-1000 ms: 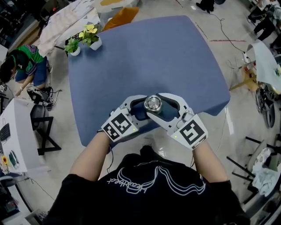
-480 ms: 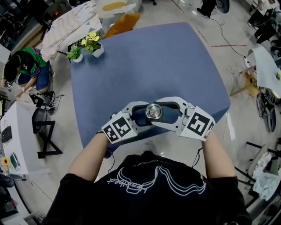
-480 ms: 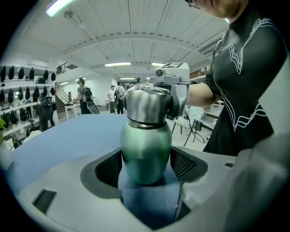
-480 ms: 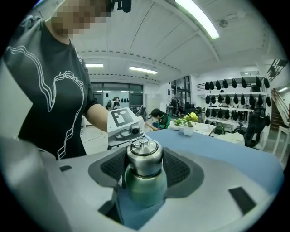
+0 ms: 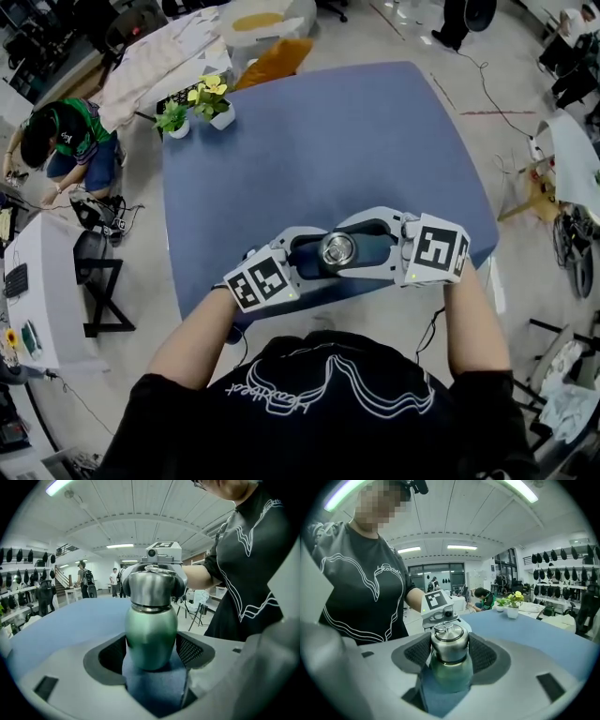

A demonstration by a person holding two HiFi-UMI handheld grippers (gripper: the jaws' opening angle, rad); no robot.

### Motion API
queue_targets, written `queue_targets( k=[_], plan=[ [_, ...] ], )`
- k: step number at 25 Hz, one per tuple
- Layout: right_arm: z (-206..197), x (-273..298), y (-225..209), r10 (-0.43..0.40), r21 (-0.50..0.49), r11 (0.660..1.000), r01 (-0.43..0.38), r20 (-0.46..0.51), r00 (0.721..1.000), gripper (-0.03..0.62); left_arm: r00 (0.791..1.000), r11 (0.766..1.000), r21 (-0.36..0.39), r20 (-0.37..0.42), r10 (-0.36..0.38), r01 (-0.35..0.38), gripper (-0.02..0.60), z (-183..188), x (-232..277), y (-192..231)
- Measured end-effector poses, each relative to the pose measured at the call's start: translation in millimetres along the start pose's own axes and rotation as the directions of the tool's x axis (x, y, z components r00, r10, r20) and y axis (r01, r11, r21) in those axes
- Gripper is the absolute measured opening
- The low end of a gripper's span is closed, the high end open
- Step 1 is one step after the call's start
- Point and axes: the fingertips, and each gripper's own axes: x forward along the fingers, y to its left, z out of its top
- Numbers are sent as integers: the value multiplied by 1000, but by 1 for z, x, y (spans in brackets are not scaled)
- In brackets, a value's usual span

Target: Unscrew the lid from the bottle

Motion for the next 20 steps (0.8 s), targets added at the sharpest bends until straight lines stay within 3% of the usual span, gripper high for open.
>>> queue_targets(
  k=[6,10,16,20],
  plan=[
    [4,0,0,6,12,1000,-7,52,999,258,1000,1000,16,0,4,-4,322,-3,-3,0],
    [8,-1,0,-10,27,1000,8,98,995,257,1000,1000,-11,10,18,-18,322,-7,-13,1],
    [27,-10,-1,-80,82,995,64,213,974,256,989,991,-100,114,97,-86,321,10,-45,-1],
    [45,-27,-3,-189,136,979,154,301,935,255,961,965,-207,191,200,-159,319,28,-75,-1]
  ],
)
